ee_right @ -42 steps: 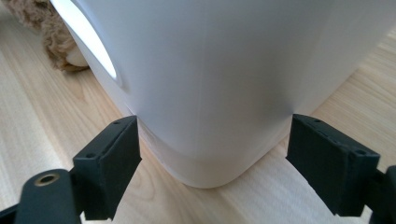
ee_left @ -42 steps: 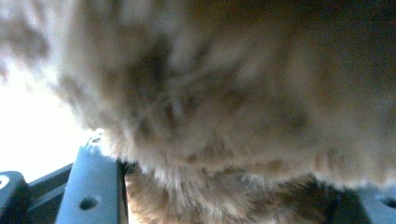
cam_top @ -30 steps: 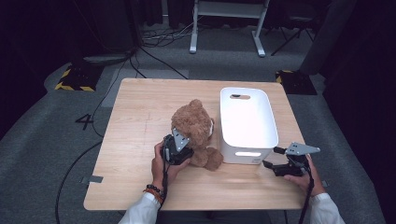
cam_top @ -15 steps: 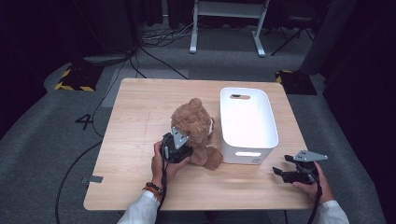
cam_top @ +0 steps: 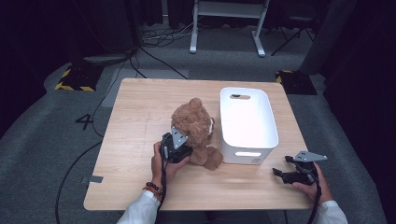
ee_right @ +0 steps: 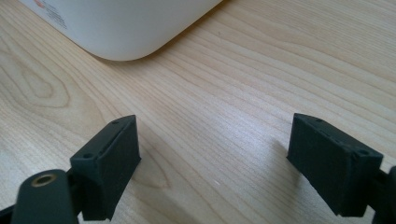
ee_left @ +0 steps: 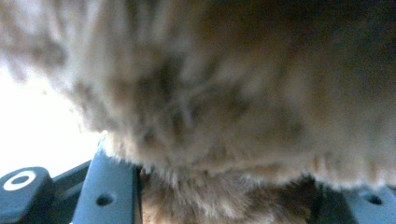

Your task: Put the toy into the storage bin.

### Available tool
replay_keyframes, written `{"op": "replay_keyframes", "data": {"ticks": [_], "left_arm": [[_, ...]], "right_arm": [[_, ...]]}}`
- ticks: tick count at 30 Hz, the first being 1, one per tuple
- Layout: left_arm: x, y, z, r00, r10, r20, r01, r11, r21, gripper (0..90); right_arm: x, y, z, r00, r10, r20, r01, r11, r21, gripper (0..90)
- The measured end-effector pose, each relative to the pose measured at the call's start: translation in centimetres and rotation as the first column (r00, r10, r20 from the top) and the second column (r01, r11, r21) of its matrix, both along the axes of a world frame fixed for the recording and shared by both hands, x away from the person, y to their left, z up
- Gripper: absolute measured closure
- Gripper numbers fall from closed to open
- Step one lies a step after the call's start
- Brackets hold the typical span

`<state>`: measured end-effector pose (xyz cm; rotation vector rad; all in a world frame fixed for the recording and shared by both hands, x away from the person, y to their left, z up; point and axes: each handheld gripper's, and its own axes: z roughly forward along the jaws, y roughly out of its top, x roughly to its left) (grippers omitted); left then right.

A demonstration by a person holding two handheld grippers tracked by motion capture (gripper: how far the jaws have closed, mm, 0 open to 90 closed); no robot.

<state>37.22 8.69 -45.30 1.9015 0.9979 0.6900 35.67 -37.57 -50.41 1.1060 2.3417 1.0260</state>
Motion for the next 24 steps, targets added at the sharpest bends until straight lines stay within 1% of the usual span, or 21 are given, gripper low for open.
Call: {"op": "replay_keyframes", "data": {"ticks": [2,3,6,10,13,16,24], "left_arm": [[-0.1,0.0,0.0,1.0000,0.002,0.003,-0.002,1.0000,-0.004,50.6],[-0.2,0.1,0.1,1.0000,0.003,0.004,-0.003,0.9999,-0.013,51.6],[-0.3,0.2,0.1,0.9999,0.003,0.010,-0.003,0.9999,-0.014,52.9],[-0.7,0.0,0.3,0.9998,-0.002,0.021,0.002,0.9995,-0.031,54.6],[-0.8,0.0,0.5,0.9997,-0.004,0.025,0.005,0.9995,-0.033,55.4],[-1.0,0.0,0.8,0.9995,-0.004,0.030,0.006,0.9984,-0.056,55.8],[-1.3,0.3,1.2,0.9988,-0.011,0.047,0.014,0.9970,-0.076,56.0]], "right_arm": [[0.0,0.0,0.0,1.0000,0.001,0.000,-0.001,1.000,0.000,16.6],[0.1,0.0,0.0,1.0000,0.004,-0.002,-0.004,1.000,-0.001,16.3],[0.1,0.0,0.0,1.0000,0.007,-0.002,-0.007,1.000,0.000,16.2],[0.1,0.0,0.0,1.0000,0.008,-0.003,-0.008,1.000,0.000,16.2],[0.1,0.0,0.0,0.9999,0.010,-0.003,-0.010,1.000,0.000,16.2],[0.1,0.0,0.0,1.0000,0.009,-0.002,-0.009,1.000,-0.001,16.2],[0.1,0.0,0.0,1.0000,0.008,-0.002,-0.008,1.000,-0.001,16.2]]}}
